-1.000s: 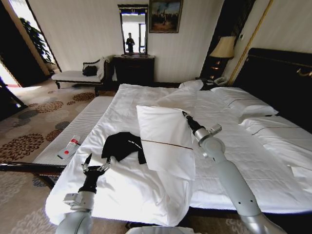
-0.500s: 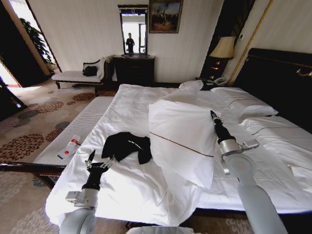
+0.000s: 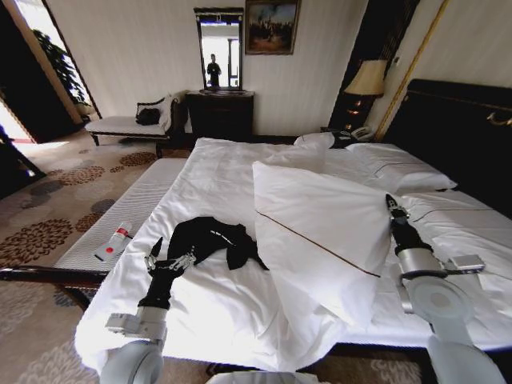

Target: Fold the clothes on the bed.

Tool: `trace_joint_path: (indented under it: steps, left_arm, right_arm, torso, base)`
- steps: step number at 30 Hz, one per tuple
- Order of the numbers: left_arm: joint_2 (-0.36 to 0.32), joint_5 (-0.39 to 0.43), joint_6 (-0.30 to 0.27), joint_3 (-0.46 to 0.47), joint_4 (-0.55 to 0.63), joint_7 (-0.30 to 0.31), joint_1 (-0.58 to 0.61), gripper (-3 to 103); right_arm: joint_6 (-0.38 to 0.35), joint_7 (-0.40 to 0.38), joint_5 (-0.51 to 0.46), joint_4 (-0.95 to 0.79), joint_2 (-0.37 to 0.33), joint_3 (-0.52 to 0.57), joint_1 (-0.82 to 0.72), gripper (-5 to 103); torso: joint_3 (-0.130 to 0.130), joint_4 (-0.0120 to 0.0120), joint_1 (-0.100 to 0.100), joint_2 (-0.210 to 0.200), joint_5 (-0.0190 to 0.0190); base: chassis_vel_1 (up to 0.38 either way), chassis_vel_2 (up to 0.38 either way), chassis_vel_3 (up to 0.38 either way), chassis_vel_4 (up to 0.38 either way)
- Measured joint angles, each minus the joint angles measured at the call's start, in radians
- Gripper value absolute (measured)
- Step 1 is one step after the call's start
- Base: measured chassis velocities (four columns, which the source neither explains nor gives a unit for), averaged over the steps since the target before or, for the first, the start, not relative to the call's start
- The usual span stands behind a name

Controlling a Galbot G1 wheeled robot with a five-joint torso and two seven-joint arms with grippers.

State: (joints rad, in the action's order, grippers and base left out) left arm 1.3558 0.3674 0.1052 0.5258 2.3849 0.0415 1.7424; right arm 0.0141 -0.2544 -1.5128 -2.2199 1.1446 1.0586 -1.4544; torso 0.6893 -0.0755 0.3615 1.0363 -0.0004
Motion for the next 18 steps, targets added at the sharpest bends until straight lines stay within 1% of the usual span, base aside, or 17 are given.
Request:
trace_joint_path:
  steps: [2,5,6,9,14,16,18]
  left_arm:
    - [-0.007,0.0,0.0,-0.017,-0.004,0.0,-0.015,100]
    - [-0.008,0.008,-0.003,-0.037,-0.011,0.001,-0.034,100]
    - [-0.008,0.008,-0.003,-0.037,-0.011,0.001,-0.034,100]
    - [-0.015,0.013,-0.005,-0.056,-0.023,0.001,-0.05,100]
    - [-0.035,0.032,-0.009,-0.064,-0.037,0.001,-0.069,100]
    - [-0.04,0.037,-0.01,-0.066,-0.041,0.001,-0.073,100]
    - [-0.052,0.04,-0.01,-0.073,-0.049,0.001,-0.081,100]
  right_arm:
    - [0.013,-0.01,-0.004,-0.011,0.008,0.067,-0.044,1]
    - [0.029,-0.022,-0.003,-0.027,0.011,0.138,-0.111,1]
    - [0.029,-0.022,-0.003,-0.027,0.011,0.138,-0.111,1]
    - [0.042,-0.044,0.008,-0.047,0.013,0.199,-0.16,1]
    - [0.062,-0.071,0.021,-0.058,0.025,0.264,-0.222,1]
    - [0.066,-0.078,0.024,-0.058,0.023,0.28,-0.235,1]
    - [0.074,-0.106,0.031,-0.056,0.008,0.32,-0.258,1]
  torso:
    - [0.0,-0.0003,0.0,0.0,0.0002]
    - [0.0,-0.0006,0.0,0.0,0.0]
    - [0.0,-0.0006,0.0,0.0,0.0]
    - [0.0,0.0002,0.0,0.0,-0.0001]
    - [0.0,-0.0003,0.0,0.0,0.0]
    - [0.0,-0.0003,0.0,0.0,0.0]
    - [0.0,0.0001,0.0,0.0,-0.0001]
  base:
    - [0.0,0.0,0.0,0.0]
    - [0.0,0.0,0.0,0.0]
    - [0.0,0.0,0.0,0.0]
    - [0.0,0.0,0.0,0.0]
    - [0.0,0.0,0.0,0.0]
    - [0.0,0.0,0.0,0.0]
    - [0.0,0.0,0.0,0.0]
